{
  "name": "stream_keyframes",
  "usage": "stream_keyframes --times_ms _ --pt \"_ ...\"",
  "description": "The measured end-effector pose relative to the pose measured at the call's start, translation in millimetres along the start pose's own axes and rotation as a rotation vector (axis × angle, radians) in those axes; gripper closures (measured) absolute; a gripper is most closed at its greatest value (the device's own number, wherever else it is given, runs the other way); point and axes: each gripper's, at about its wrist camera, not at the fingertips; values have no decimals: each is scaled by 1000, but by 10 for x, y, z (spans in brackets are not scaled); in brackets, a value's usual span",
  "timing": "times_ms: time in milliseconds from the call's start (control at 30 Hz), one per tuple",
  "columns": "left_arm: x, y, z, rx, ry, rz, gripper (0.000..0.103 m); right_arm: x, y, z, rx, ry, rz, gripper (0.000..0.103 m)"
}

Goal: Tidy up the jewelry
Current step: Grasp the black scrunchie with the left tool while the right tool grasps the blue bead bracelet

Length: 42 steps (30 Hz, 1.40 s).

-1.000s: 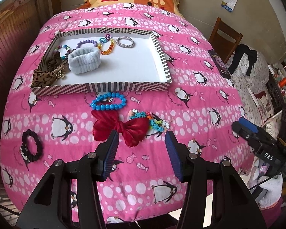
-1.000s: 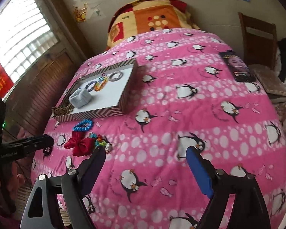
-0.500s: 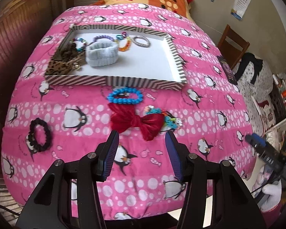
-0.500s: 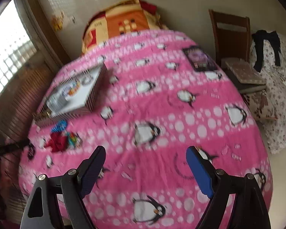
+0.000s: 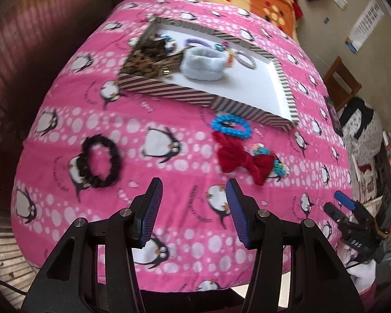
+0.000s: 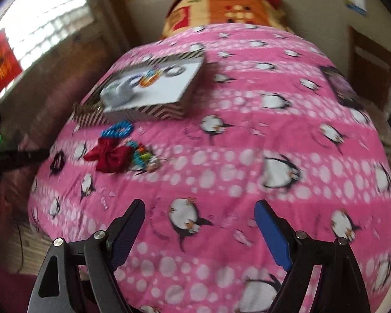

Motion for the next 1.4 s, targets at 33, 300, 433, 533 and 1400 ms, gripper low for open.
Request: stream_keyframes --times_ms 33,300,433,533,1400 --pt "8 -12 65 1 -16 -1 53 29 69 58 3 -9 16 19" --pt "-30 -50 681 21 -151 11 38 195 364 351 -13 -97 63 20" --pt "-45 25 859 35 -195 26 38 293 427 349 8 -81 69 33" --pt "-16 91 963 87 -224 18 38 393 473 379 6 -76 72 33" --pt "189 657 1216 222 -102 45 87 1188 1635 950 4 -130 150 94"
Point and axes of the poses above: each gripper's, at about its wrist camera, not at the fingertips, and y roughly the way its jaws point, z to its left, x to its top, and after that the axes turned 5 degrees about x, right-handed
